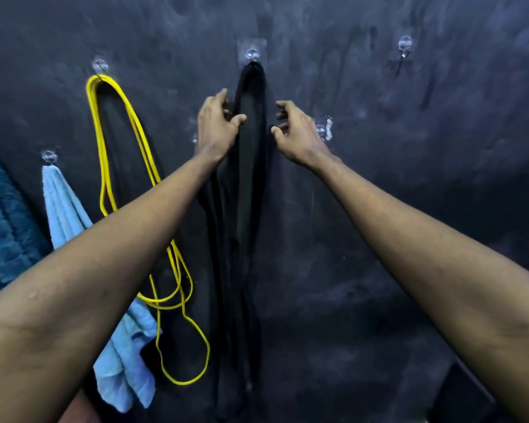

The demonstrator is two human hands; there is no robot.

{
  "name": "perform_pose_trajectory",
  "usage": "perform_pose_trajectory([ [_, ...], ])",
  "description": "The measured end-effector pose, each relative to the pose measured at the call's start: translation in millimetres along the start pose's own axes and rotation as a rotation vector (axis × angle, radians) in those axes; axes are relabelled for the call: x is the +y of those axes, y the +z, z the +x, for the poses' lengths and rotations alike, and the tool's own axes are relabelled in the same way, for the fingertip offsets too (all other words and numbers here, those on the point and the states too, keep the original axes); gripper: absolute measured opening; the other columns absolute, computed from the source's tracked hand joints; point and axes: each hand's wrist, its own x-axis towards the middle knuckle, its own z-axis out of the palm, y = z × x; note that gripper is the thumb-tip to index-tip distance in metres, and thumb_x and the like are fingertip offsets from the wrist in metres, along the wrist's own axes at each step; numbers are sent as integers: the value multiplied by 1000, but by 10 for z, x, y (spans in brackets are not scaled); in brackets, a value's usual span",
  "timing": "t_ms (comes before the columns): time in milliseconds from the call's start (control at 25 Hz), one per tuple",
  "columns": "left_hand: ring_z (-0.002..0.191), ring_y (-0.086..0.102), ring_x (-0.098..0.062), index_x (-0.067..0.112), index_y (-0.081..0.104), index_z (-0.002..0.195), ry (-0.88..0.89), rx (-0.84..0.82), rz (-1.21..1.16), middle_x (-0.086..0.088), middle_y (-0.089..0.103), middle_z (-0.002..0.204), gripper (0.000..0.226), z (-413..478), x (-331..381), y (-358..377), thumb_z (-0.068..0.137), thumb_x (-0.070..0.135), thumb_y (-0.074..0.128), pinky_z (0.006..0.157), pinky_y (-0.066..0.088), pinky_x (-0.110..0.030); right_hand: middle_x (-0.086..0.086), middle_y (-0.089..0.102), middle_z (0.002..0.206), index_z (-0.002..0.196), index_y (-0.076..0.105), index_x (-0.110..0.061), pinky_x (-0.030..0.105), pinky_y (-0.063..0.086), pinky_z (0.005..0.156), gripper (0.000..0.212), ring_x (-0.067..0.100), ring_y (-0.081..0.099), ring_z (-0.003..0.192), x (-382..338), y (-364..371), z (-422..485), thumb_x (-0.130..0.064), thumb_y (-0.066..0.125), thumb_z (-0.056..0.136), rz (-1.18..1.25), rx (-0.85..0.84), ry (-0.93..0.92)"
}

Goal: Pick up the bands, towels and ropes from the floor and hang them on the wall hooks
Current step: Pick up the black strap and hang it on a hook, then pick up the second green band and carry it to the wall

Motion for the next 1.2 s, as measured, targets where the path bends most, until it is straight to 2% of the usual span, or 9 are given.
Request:
perform_pose_trajectory([
  [80,97,61,-24,4,60,119,108,65,-68,-16,61,110,33,-265,-52,-47,89,18,60,90,42,-24,10,59,121,130,52,-9,35,46,99,42,20,61,102,61,-82,-323,-21,58,90,-89,-27,57],
  [120,95,59,-24,6,61,112,175,47,-85,-14,61,105,26,-428,-73,-61,89,17,55,88,42,-24,10,58,121,126,55,-10,34,45,100,37,21,60,103,114,-135,-498,-22,57,91,-141,-43,83],
  [160,94,59,-23,8,62,108,241,-31,-102,-12,62,103,22,-602,-90,-43,90,15,53,87,42,-23,9,58,119,121,58,-11,32,43,100,32,22,59,104,182,-213,-706,-24,58,92,-203,-57,113],
  [240,97,61,-21,12,66,108,290,-300,-128,-9,67,105,21,-947,-63,78,90,13,55,88,39,-19,9,57,114,114,61,-12,29,42,96,26,24,60,103,370,-462,-1180,-25,58,92,-311,-93,206],
  [360,108,60,-12,17,67,121,188,-638,-188,-1,68,120,29,-1327,135,439,93,16,60,94,34,-12,10,60,116,116,61,-11,30,43,98,28,26,61,107,704,-1042,-1892,-27,57,93,-444,-123,420],
  [520,126,54,-19,23,58,134,187,-877,-202,-2,61,135,41,-1696,553,1004,94,25,62,106,33,-24,14,60,132,131,56,-7,33,41,104,43,29,56,122,960,-1927,-2702,-32,56,95,-553,-81,688],
  [680,135,46,-26,25,49,143,247,-1099,-214,-5,51,145,50,-2176,1263,1678,94,32,61,111,31,-33,15,51,145,142,46,-2,34,37,109,56,30,50,133,1104,-2944,-3688,-32,57,97,-622,-13,935],
  [920,136,45,-22,26,48,143,332,-1268,-381,-6,51,145,54,-2899,2604,2473,92,35,63,111,31,-31,15,49,147,144,44,-4,34,38,108,61,30,48,134,1071,-4259,-4943,-35,61,94,-726,118,1219],
  [1200,134,47,-20,23,48,144,466,-1378,-541,-5,51,145,54,-3540,4139,3154,92,29,61,108,32,-29,16,47,148,144,43,-2,34,36,110,63,30,46,136,933,-5322,-5964,-34,62,94,-798,259,1414],
])
